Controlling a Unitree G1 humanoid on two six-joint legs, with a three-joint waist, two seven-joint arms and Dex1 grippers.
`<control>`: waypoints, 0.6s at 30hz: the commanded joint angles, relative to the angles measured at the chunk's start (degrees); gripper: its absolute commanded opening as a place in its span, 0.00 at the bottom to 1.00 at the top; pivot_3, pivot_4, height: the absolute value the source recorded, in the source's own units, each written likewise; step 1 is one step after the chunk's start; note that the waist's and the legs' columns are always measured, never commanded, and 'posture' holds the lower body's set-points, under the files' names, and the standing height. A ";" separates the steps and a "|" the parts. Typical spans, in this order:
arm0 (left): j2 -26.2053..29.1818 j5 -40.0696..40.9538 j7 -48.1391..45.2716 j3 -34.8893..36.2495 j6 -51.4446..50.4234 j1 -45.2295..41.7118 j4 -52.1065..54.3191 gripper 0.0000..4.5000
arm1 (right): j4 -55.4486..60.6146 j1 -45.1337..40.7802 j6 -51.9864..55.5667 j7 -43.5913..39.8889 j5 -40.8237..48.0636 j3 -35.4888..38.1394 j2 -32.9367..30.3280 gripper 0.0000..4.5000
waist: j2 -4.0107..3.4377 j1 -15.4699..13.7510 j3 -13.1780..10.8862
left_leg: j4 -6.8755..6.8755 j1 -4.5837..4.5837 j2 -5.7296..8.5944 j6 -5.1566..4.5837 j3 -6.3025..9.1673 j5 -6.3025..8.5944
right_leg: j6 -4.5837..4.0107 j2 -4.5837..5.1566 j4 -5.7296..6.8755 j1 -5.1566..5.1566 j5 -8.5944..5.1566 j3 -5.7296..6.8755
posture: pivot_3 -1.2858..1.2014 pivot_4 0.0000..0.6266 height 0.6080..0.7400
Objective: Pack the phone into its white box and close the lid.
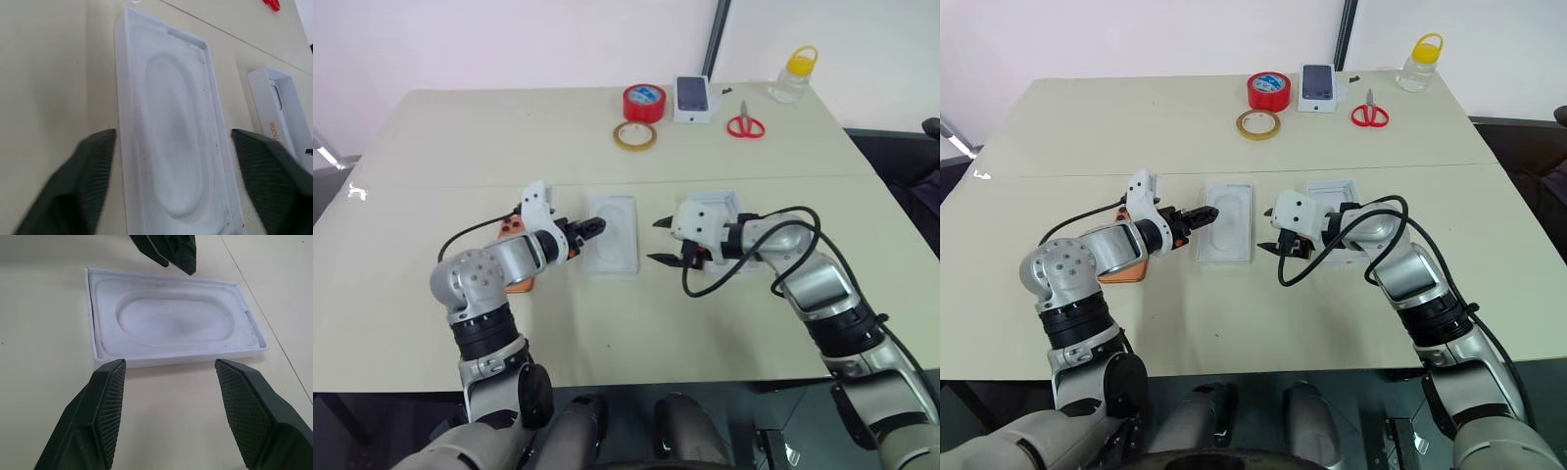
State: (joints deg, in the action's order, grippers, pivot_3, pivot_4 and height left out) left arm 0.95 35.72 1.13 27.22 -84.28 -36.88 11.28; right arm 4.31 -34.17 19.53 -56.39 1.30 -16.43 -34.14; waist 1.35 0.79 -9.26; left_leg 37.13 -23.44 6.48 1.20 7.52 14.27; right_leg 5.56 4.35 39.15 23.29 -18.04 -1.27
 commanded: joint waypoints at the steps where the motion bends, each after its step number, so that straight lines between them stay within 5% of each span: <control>1: 0.21 1.53 -0.89 2.05 0.27 -1.40 1.86 0.98 | 1.34 -0.77 -0.72 0.63 0.37 0.98 0.51 0.68 | 0.00 0.03 0.00 | 0.00 0.00 0.00 0.00 0.00 0.00 | 0.00 0.00 0.00 0.00 0.00 0.00 | 0.52 0.24 1.00; 5: 1.72 3.15 -2.02 4.81 1.53 -2.42 3.23 0.99 | -0.52 -2.32 0.44 3.66 -0.13 1.13 3.17 0.62 | 0.00 0.06 0.00 | 0.00 0.00 -0.01 0.01 0.00 0.00 | 0.00 -0.01 0.01 0.02 0.00 0.00 | 0.52 0.24 1.00; 7: 4.42 2.84 -3.64 4.17 3.66 -1.77 3.99 0.99 | -1.51 -3.01 1.90 4.95 -0.31 0.65 4.93 0.50 | 0.00 0.24 0.00 | 0.00 0.00 -0.01 0.01 -0.01 -0.01 | 0.00 -0.01 0.01 0.02 0.00 -0.01 | 0.52 0.24 1.00; 12: 17.39 -2.19 -11.62 -4.32 14.72 5.08 4.72 0.99 | -5.22 -5.98 5.90 8.62 -2.03 -1.29 10.20 0.01 | -0.04 0.54 0.02 | -0.08 0.01 -0.03 0.07 -0.02 -0.04 | -0.01 -0.04 0.06 0.08 0.01 -0.06 | 0.52 0.24 1.00; 18: 29.16 -5.45 -24.98 -8.84 31.48 14.65 5.54 0.99 | -12.75 -11.11 7.61 13.39 -4.55 -2.73 16.34 0.01 | -0.07 0.25 0.01 | -0.08 0.01 -0.02 0.08 -0.01 -0.05 | -0.04 -0.02 0.04 0.10 0.01 -0.06 | 0.52 0.24 1.00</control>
State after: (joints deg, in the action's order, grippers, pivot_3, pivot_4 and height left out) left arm 28.79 30.88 -20.61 18.80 -57.09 -22.70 14.58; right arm -8.18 -43.49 27.79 -44.31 -2.33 -19.30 -18.54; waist 1.29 1.04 -9.25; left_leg 37.05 -23.43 6.47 1.28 7.51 14.22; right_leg 5.52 4.34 39.17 23.39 -18.03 -1.33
